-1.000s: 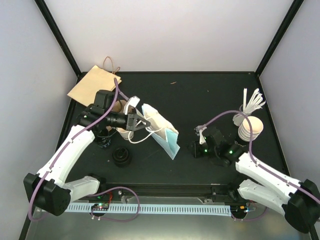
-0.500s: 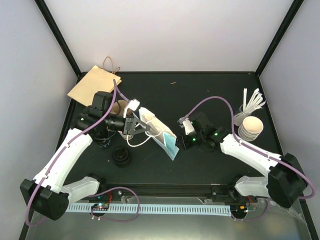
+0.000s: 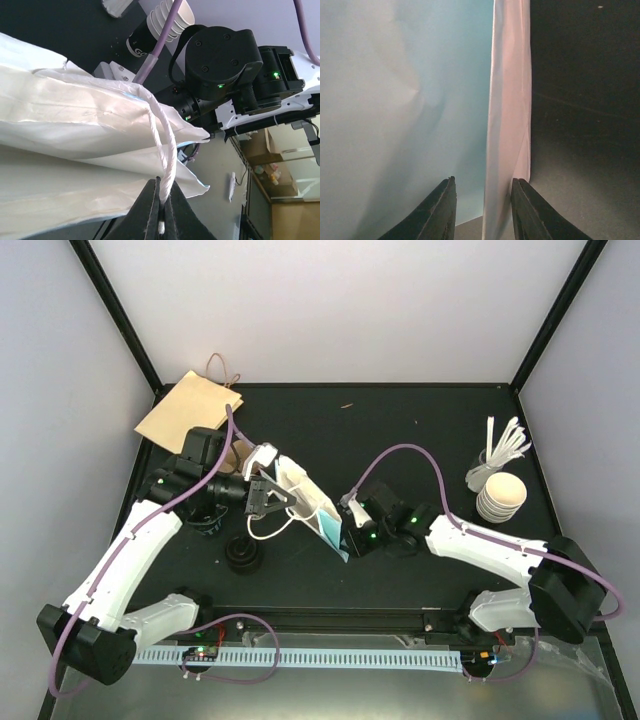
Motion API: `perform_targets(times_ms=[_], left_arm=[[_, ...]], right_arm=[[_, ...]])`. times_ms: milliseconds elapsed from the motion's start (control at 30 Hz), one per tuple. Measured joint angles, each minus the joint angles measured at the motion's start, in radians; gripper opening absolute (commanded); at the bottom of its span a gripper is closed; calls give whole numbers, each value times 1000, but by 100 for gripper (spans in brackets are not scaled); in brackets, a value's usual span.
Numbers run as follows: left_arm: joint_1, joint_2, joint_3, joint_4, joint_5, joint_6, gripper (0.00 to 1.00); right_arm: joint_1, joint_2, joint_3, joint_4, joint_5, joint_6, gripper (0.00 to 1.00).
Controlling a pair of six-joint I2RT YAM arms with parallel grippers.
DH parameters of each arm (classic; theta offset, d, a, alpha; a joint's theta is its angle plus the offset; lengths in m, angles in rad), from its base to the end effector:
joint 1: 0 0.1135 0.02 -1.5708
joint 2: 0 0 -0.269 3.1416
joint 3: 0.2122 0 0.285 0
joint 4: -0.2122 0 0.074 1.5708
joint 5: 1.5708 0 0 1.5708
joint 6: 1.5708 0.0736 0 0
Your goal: Pack the takeout coffee
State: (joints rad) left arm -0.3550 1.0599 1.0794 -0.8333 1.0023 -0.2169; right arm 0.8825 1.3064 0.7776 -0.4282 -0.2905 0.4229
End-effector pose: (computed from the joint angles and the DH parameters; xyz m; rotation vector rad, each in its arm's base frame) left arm 0.2071 -0.1429 0.3310 0.6576 2.2566 -1.4646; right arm 0.1767 0.2480 0.1663 -0.7380 2.6047 0.8348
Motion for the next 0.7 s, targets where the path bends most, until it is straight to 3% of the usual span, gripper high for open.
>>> perform_targets(times_ms=[333, 700], left_arm=[[0, 0, 0, -23, -20, 14, 1], [0, -1, 0, -45, -29, 27, 1]], right_arm=[[3, -9, 10, -22, 76, 8, 40], [3, 22, 122, -62, 147, 1, 34]])
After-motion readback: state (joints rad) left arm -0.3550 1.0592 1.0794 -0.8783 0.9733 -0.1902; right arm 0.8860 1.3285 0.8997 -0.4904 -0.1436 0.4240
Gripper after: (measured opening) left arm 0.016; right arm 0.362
